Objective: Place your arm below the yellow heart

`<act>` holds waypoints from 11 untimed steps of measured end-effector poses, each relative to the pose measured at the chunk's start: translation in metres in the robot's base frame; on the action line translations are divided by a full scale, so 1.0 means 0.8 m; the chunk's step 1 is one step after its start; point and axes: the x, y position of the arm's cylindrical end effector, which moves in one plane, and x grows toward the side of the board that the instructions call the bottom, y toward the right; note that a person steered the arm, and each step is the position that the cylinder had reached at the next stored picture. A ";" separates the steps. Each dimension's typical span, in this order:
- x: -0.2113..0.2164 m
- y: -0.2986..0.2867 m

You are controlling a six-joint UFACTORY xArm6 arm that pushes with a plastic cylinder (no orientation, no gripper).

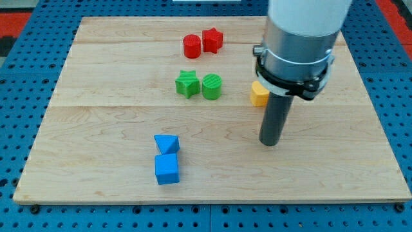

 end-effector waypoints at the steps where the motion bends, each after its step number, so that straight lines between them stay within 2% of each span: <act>1: -0.001 0.006; 5: -0.002 0.018; 11: -0.017 -0.008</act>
